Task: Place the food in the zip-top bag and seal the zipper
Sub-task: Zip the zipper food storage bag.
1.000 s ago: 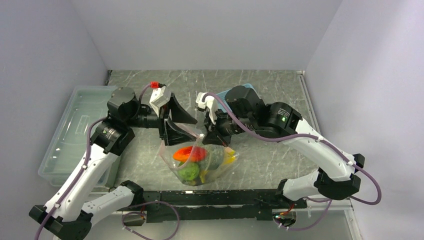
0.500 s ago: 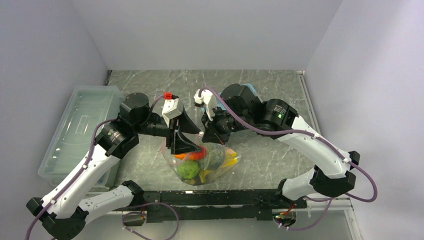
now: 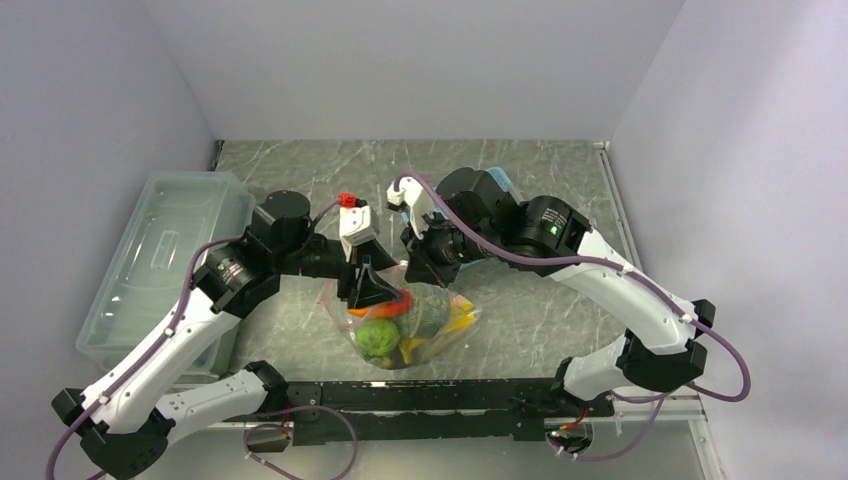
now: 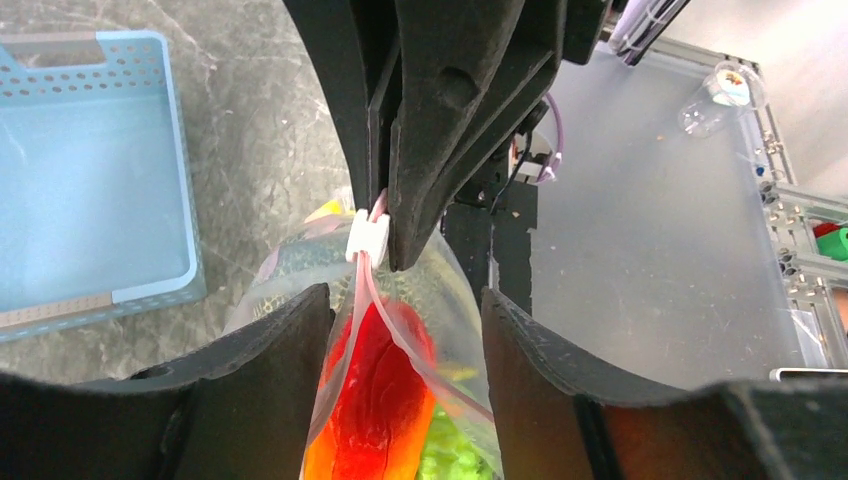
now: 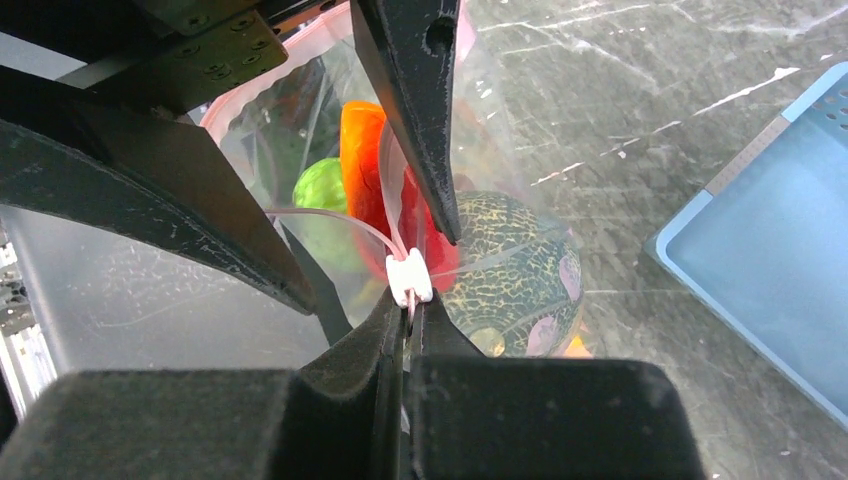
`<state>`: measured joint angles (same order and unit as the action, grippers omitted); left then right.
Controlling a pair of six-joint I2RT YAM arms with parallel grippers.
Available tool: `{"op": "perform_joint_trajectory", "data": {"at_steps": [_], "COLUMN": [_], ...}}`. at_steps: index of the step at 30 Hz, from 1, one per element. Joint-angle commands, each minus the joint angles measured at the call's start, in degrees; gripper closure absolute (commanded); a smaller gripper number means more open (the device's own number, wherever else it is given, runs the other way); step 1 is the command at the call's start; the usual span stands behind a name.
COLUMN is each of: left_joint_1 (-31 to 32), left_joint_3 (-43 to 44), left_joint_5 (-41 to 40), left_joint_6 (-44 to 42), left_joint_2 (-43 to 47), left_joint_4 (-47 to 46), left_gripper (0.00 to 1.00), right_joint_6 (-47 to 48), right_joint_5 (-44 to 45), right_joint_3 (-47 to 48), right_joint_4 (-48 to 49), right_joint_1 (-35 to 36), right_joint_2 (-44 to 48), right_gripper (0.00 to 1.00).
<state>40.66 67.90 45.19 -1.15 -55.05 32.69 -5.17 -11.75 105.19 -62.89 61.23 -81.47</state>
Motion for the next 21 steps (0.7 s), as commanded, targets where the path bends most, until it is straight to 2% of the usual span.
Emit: {"op": "perform_joint_trajectory", "data": {"at_steps": [1, 10, 13, 18, 20, 21], "left_joint_1": [0.8, 1.2, 1.2, 1.2, 1.2, 1.2], "left_joint_3": [1.7, 1.6, 1.4, 2.2, 2.5, 2.7], "left_joint_5": [-2.9, -6.3, -7.0, -7.1, -6.3, -6.2], "left_joint_6": [-3.6, -5.2, -5.5, -5.8, -5.8, -5.7], "left_joint_2": [-0.4, 0.1, 0.5, 0.1, -0.3, -0.5], "left_joint_4": [4.5, 6.3, 6.5, 7.0, 7.3, 7.5], "left_gripper": [0.39, 0.46, 0.51, 0.76, 0.95, 1.0], "right_joint_6": [-1.3, -1.2, -1.1, -0.8, -0.7, -0.7], "right_joint_5": [2.2, 2.6, 2.5, 2.0, 1.8, 1.7], "right_joint_3": [4.1, 4.9, 4.6, 3.7, 3.2, 2.9], "right_joint_4": [3.6, 3.1, 3.1, 3.2, 3.3, 3.6], "right_joint_1": [0.0, 0.0, 0.0, 0.0, 0.0, 0.0], "right_joint_2": [0.9, 1.2, 1.4, 1.9, 2.0, 2.2], "right_gripper": [1.0, 1.0, 1.0, 1.0, 1.0, 1.0]}}
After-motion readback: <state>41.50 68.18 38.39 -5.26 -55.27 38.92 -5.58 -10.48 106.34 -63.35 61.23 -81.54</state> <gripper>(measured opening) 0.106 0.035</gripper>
